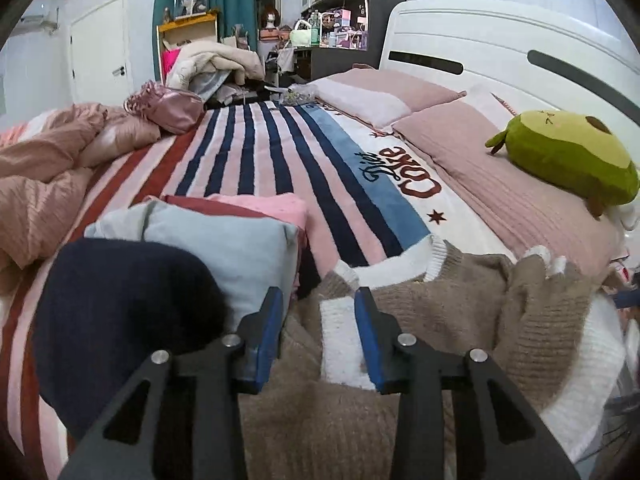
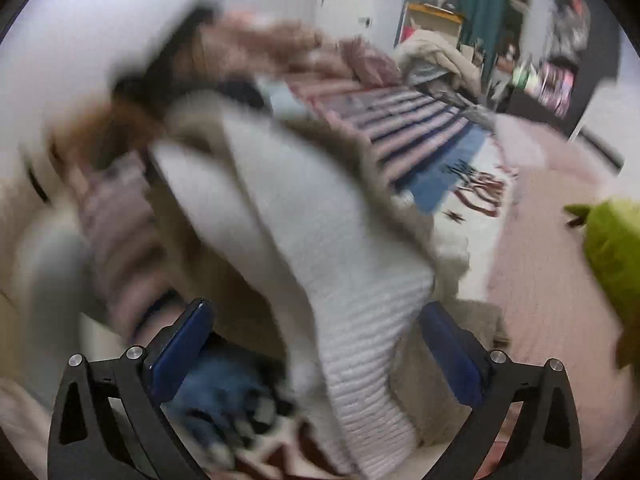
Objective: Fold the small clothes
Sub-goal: 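Lift and fold the sweater over with the left tool while the right tool releases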
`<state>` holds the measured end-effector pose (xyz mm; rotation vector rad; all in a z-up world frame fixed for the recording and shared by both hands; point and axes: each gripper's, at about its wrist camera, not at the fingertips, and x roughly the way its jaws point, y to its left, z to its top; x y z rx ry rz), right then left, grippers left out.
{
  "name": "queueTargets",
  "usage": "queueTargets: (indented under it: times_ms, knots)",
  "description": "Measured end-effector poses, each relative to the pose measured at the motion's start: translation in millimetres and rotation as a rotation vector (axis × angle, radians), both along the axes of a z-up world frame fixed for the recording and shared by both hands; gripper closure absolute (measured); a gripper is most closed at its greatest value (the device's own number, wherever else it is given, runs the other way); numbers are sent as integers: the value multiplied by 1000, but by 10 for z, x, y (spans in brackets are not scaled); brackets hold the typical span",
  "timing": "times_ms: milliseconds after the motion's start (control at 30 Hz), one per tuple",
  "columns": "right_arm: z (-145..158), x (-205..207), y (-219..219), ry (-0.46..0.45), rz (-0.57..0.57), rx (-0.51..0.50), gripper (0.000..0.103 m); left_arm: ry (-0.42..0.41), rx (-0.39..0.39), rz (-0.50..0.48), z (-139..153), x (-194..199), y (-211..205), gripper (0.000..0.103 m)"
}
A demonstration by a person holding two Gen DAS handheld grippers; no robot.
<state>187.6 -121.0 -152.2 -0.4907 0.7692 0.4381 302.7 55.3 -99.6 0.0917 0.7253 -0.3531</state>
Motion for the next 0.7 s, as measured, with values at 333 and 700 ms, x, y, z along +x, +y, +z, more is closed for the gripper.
queueTargets:
  times_ms: [333,700]
  knots:
    - [95,634,-285,-9,-216,96,88,-16,-31,-328,163,-855,-26,13]
    - [242,1009,-405,86,-256,204,88,-6,294,-252,-494,-895,-346,29]
